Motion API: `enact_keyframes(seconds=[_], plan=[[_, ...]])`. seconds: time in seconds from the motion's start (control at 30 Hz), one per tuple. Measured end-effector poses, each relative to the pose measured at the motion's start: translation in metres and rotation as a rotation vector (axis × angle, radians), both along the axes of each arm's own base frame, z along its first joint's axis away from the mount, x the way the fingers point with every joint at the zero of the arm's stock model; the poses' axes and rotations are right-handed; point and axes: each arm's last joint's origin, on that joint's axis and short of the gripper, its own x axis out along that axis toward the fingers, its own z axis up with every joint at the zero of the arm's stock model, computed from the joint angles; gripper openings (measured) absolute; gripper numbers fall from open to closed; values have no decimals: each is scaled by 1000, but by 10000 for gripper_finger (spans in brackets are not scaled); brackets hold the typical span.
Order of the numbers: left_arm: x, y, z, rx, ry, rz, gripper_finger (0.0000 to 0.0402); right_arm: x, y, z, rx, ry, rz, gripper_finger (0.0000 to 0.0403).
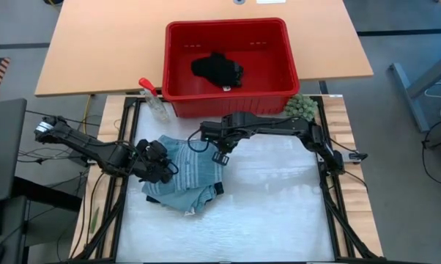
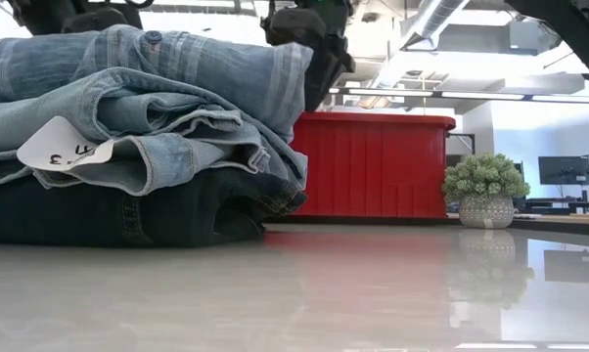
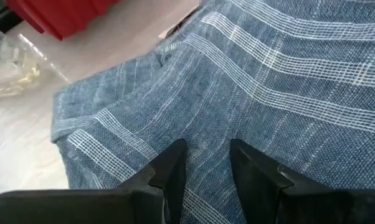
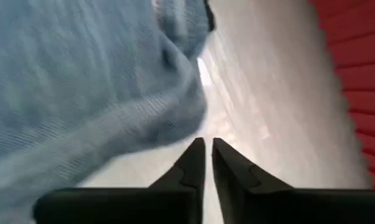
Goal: Fold Laundry from Bin
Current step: Stack the light blue polo shirt on top of the light blue pants
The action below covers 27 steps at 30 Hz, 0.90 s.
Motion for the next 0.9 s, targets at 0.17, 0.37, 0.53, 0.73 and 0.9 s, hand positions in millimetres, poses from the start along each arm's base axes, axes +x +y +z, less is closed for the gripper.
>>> enact_keyframes(seconds=[0.17,0.37,0.53,0.73,0.9], plan=[[0,1,1,23,-12,12,114,-3,-4,12,46,-33,61,105],[0,2,12,60,-46,7,114,-23,-22,73,11,-286,45,157],[0,7,42,126,-103,-6,114,-17,-16,102,8,-620,170,175],[2,8,75,181,-220,-10,114,18,16,45,94,-914,345,160],[-2,-16,71,150,-370,-92,114,24,32,-19,99,-1206,399,126]])
